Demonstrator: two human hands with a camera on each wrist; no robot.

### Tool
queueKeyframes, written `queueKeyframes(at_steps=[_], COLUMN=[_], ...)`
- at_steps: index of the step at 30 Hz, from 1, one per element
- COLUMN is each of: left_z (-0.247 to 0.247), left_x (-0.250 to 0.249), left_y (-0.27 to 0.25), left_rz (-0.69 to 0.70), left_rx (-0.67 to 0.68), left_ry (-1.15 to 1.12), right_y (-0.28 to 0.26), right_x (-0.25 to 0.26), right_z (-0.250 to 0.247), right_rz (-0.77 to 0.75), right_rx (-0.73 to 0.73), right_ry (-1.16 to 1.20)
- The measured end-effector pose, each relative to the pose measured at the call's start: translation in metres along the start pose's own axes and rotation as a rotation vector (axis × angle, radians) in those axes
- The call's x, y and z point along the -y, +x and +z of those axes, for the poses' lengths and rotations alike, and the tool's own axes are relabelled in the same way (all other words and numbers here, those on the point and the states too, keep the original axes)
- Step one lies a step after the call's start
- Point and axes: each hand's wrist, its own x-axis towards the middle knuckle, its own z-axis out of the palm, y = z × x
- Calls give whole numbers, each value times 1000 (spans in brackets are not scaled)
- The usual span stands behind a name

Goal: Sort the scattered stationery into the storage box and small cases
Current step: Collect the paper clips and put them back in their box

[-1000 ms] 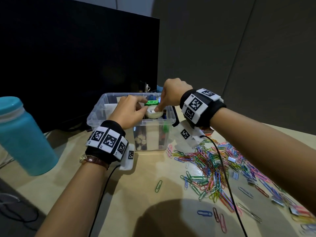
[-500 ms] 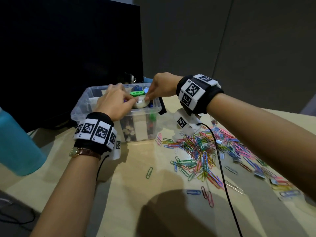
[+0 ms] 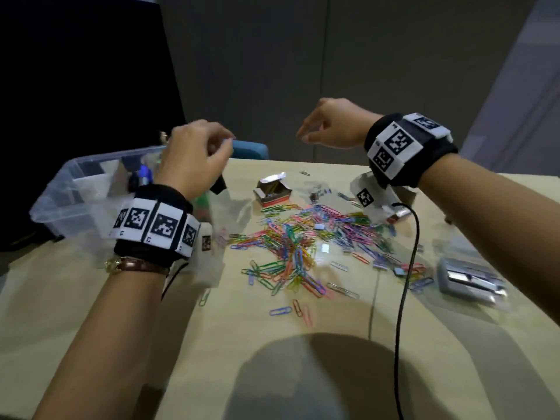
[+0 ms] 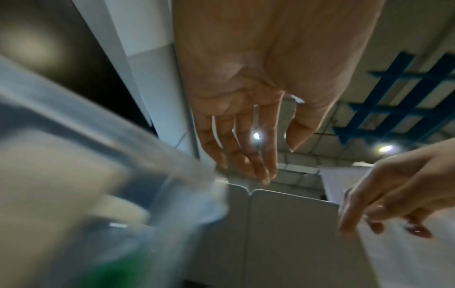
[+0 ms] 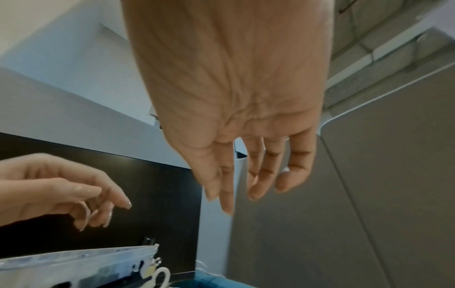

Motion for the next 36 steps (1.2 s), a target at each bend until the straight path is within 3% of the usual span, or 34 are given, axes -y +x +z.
queueKeyframes(at_steps=[3, 6, 8, 11, 16, 21, 24, 27, 30, 33, 36], left_z=[30, 62, 82, 107, 135, 146, 147, 138, 124, 120, 122], left_x=[-39, -65, -74, -81, -83, -88, -93, -92, -82, -79, -83], left_y=[8, 8, 8, 9, 10, 11, 13, 28, 42, 38, 31], left_rz=[70, 139, 182, 226, 210, 248, 217, 64, -12, -15, -19], left_rx=[239, 635, 787, 868, 1009, 1009, 1098, 1061, 966, 1174, 1277], left_ry=[-115, -100, -65, 42, 188, 193, 65, -99, 67, 378, 450], right_y=[-20, -42, -57, -75, -89, -94, -88, -80, -74, -64, -50], right_x=[-28, -53, -68, -90, -115, -129, -130, -120, -107, -92, -87], right_z=[-6, -5, -1, 5, 19, 32, 38, 41, 47, 53, 69], right_rz=[160, 312, 414, 507, 620, 682, 708, 650, 614, 538, 456], right_rx=[-18, 132, 254, 406, 447, 306, 269, 243, 343, 417, 529], right_ry=[-16, 47, 101, 105, 104, 148, 198, 253, 369, 307, 63])
